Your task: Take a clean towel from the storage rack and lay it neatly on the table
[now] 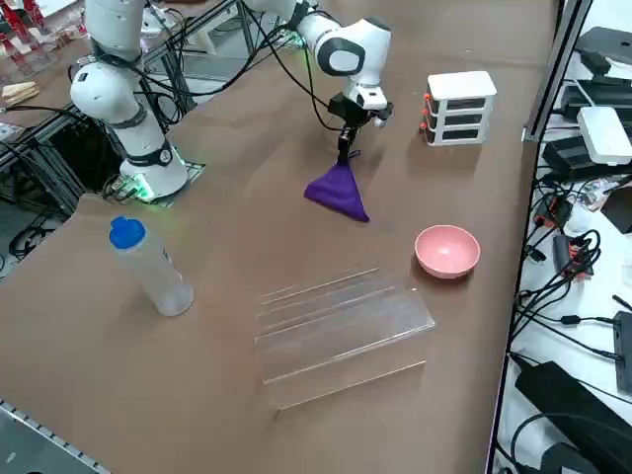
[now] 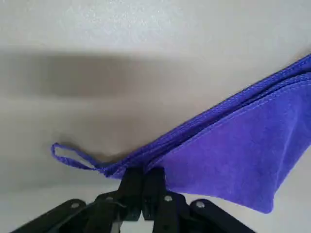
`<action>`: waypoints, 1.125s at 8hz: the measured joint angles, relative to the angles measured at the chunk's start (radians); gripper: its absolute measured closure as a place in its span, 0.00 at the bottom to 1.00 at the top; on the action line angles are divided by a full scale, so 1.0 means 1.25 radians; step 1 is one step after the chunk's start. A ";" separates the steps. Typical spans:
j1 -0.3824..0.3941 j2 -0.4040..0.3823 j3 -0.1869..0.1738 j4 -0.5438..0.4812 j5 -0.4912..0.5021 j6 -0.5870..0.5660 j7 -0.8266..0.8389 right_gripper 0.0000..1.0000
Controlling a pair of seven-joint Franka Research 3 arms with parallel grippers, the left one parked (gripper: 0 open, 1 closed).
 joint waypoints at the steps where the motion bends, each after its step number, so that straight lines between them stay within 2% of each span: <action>1: -0.001 -0.005 -0.001 0.007 -0.002 -0.009 0.000 0.97; 3: -0.019 -0.036 -0.007 0.041 -0.006 -0.098 -0.029 0.98; 5: -0.070 -0.063 -0.012 0.084 -0.008 -0.204 -0.147 0.98; 9: -0.205 -0.053 -0.015 0.091 -0.104 -0.262 -0.277 0.98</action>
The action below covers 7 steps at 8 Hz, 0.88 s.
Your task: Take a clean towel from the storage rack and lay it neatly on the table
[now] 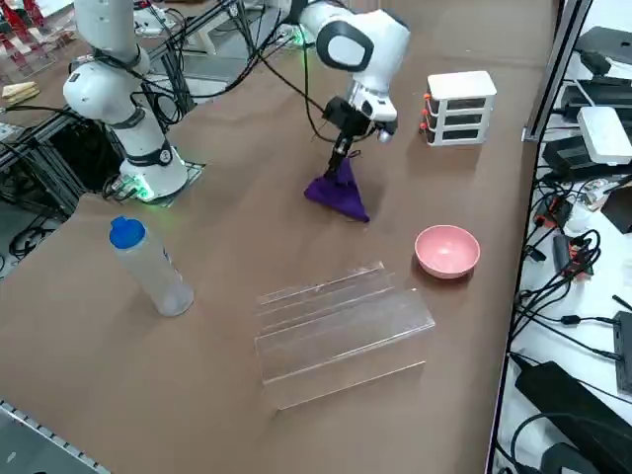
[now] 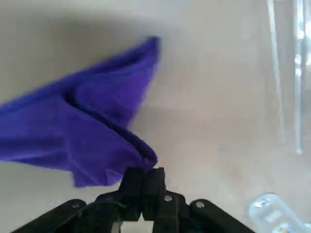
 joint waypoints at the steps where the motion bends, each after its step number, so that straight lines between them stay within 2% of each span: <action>1: -0.028 0.001 0.000 0.000 -0.022 -0.015 -0.029 0.97; 5: -0.117 0.002 -0.001 -0.023 -0.093 -0.033 -0.096 0.93; 7: -0.140 0.002 -0.001 -0.038 -0.099 -0.033 -0.105 0.93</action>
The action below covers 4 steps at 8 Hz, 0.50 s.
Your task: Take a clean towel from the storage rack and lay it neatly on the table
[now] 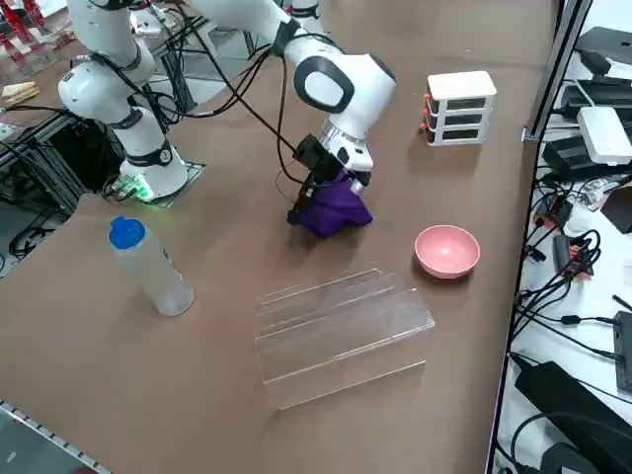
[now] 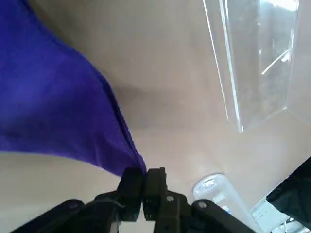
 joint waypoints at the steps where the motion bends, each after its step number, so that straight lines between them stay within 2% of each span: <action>1: -0.008 0.001 0.000 -0.004 0.000 0.002 -0.001 0.93; 2: -0.011 0.003 0.000 -0.006 0.000 0.002 -0.002 0.92; 4: -0.018 0.010 0.001 -0.007 0.000 0.007 -0.002 0.58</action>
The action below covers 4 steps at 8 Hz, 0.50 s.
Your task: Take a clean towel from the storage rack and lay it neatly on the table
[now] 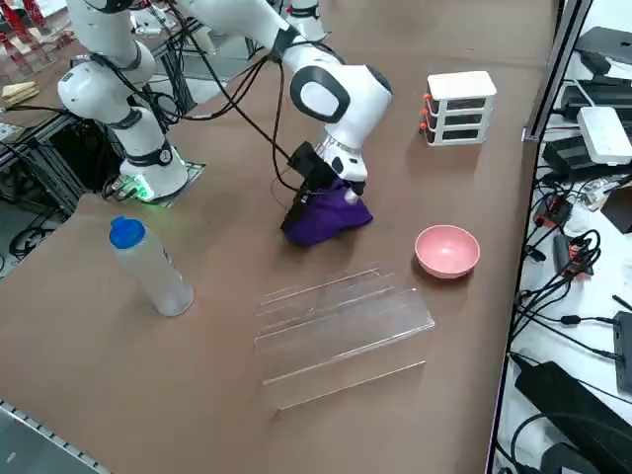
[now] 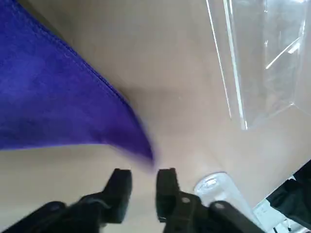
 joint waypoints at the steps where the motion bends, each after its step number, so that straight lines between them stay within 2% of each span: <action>1: -0.003 -0.001 0.000 0.000 0.000 0.002 -0.001 0.41; 3: -0.007 -0.010 0.001 0.010 0.003 0.019 -0.001 0.01; 4: -0.010 -0.021 0.001 0.026 0.048 0.037 0.008 0.00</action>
